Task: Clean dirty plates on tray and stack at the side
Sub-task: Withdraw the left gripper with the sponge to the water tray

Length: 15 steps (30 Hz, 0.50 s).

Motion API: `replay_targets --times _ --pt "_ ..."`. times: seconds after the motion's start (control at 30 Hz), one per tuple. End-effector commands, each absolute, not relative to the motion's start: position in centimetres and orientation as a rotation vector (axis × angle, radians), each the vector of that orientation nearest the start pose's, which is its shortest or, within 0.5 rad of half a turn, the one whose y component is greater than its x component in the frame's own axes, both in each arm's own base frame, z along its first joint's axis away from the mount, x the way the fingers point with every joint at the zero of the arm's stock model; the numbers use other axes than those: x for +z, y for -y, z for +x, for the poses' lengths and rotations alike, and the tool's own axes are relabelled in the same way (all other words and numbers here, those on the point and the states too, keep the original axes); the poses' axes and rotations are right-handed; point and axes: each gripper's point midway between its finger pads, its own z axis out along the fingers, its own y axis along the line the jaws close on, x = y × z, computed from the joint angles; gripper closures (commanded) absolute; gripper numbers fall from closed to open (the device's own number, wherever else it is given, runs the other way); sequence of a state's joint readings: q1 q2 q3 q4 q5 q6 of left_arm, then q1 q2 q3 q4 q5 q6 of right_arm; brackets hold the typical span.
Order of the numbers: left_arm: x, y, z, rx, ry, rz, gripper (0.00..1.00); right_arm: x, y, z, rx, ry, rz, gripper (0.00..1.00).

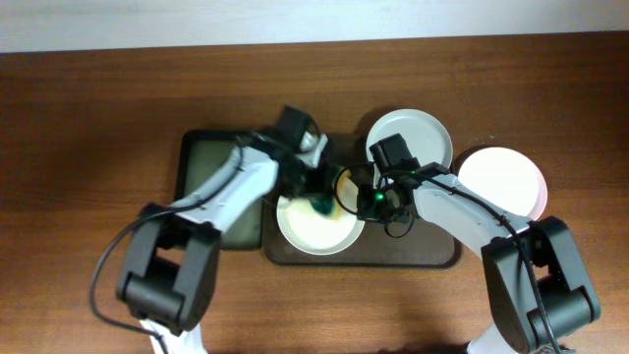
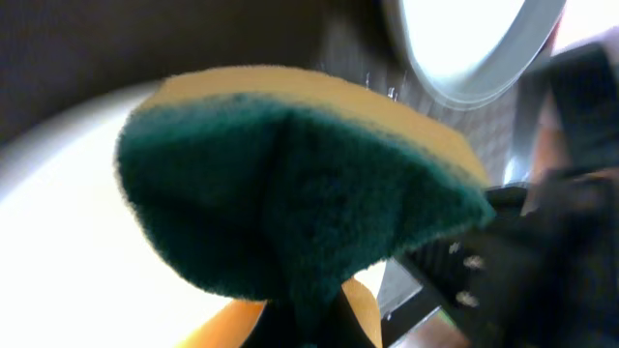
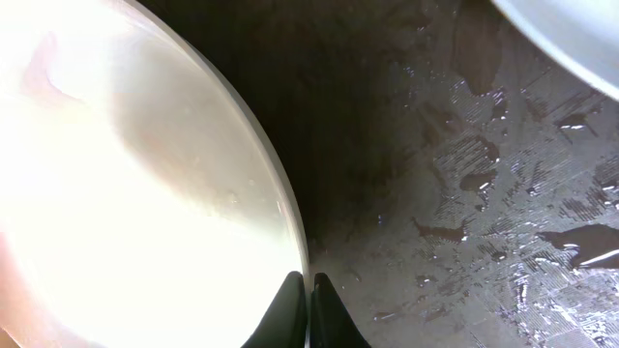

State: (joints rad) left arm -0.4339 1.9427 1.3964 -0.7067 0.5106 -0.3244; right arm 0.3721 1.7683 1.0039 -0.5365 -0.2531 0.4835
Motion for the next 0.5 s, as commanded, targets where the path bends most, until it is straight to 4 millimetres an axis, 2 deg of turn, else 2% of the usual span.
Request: replay_targets --times 0.0,0.07,0.13,0.2,0.33,0.47 --pt "15.0 21.5 39.2 -0.687 -2.711 0.214 1.0 0.9 -17.1 30.8 0.515 -2.977 0.111 0.96" --pt "17.0 17.8 39.9 -0.499 -2.693 0.124 1.0 0.9 -17.1 30.8 0.514 -2.977 0.11 0.96" --pt "18.6 14.3 39.8 -0.332 -2.677 0.042 1.0 0.9 -17.0 30.7 0.512 -2.979 0.111 0.85" --pt "20.1 11.7 39.4 -0.227 -2.654 -0.018 1.0 0.9 -16.9 30.7 0.504 -2.983 0.112 0.8" --pt "20.4 11.6 38.5 -0.252 -2.671 -0.019 1.0 0.9 -16.9 30.7 0.504 -2.983 0.113 0.8" --pt "18.4 13.0 37.7 -0.255 -2.724 0.029 1.0 0.9 -17.0 30.7 0.505 -2.983 0.113 0.8"
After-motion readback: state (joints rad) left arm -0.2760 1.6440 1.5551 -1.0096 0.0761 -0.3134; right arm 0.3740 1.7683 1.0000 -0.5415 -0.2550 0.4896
